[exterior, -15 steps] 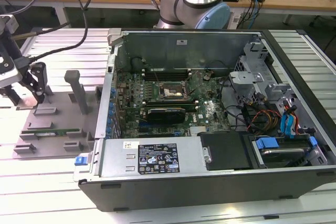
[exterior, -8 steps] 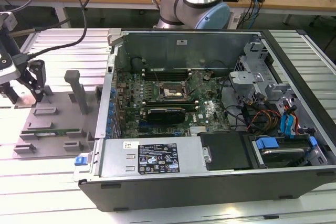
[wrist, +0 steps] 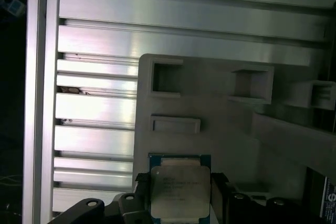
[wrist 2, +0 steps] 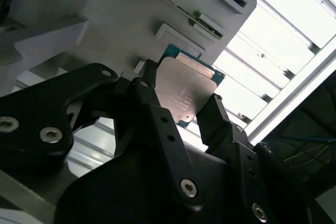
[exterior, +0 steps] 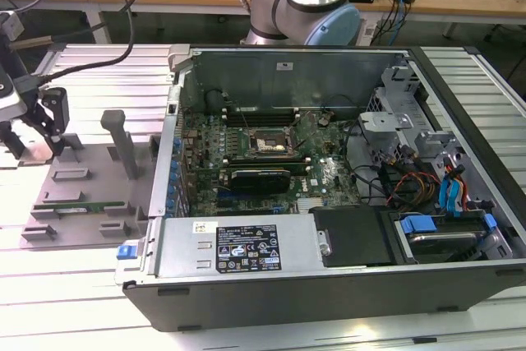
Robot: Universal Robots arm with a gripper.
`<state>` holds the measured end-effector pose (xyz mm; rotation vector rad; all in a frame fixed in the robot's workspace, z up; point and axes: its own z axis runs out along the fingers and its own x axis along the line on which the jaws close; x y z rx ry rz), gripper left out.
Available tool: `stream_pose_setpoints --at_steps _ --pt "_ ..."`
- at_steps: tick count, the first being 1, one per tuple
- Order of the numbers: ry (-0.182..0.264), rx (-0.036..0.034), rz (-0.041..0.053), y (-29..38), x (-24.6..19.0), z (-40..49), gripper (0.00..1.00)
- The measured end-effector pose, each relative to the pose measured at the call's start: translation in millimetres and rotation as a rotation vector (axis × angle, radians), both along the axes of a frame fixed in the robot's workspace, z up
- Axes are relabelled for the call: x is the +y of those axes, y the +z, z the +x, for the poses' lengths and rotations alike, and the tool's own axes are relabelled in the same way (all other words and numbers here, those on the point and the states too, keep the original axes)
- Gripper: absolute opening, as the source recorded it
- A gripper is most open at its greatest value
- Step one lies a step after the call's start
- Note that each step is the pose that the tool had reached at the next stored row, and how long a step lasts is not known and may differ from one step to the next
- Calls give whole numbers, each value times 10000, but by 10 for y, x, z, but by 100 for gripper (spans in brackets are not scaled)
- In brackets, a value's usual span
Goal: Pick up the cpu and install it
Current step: 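Pick up the cpu and move it towards the insertion slot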
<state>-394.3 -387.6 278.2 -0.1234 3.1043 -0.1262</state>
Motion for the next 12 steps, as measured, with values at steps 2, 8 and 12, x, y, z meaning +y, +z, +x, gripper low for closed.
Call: stream_pose_setpoints --at_steps 2,8,12 --pt "1 0 -29 28 1 0 55" --pt "0 0 -95 92 4 0 55" --pt "0 0 -143 134 7 0 55"
